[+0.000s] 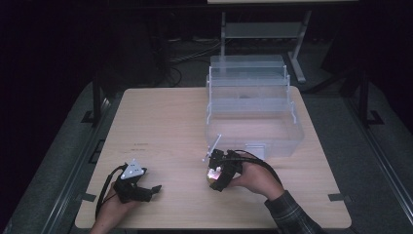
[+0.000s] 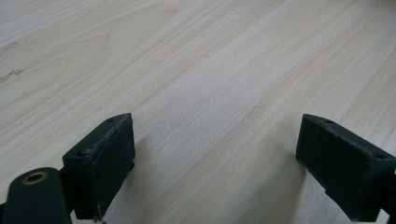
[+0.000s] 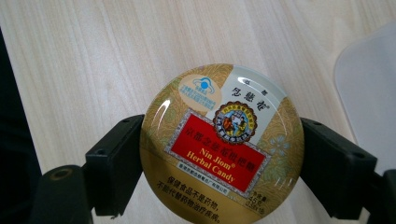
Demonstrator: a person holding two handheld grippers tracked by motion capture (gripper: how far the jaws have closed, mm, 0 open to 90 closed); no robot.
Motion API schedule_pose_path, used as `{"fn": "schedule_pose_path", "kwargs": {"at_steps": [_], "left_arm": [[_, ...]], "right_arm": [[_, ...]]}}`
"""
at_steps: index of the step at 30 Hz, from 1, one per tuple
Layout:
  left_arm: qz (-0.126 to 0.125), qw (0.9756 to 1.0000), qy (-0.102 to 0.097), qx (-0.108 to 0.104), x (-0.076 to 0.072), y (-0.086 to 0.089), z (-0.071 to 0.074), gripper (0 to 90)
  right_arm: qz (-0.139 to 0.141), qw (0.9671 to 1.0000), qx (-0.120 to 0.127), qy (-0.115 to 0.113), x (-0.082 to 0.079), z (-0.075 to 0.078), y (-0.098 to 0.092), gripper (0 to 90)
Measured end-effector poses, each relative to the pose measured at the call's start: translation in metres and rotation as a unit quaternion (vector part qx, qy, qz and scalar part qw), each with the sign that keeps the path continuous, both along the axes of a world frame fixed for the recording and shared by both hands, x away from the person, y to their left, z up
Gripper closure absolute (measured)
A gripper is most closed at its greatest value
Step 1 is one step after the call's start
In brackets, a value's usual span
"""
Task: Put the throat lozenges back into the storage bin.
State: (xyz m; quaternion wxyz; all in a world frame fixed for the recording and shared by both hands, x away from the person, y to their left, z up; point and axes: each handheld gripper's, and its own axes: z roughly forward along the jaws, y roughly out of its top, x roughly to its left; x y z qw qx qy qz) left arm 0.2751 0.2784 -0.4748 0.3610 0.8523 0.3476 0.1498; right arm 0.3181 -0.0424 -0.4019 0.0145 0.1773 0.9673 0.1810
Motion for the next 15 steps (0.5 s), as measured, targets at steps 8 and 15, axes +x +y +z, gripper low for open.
{"fn": "schedule_pose_path", "kwargs": {"at_steps": [8,15], "left_arm": [[0.0,1.0,0.0,0.0,0.0,0.0,0.0,10.8],[0.0,1.0,0.0,0.0,0.0,0.0,0.0,10.9]], "right_arm": [[-0.006,1.0,0.006,-0.004,0.0,0.014,-0.009,19.6],[-0.011,0.9999,0.007,-0.011,-0.001,0.022,-0.017,19.6]]}}
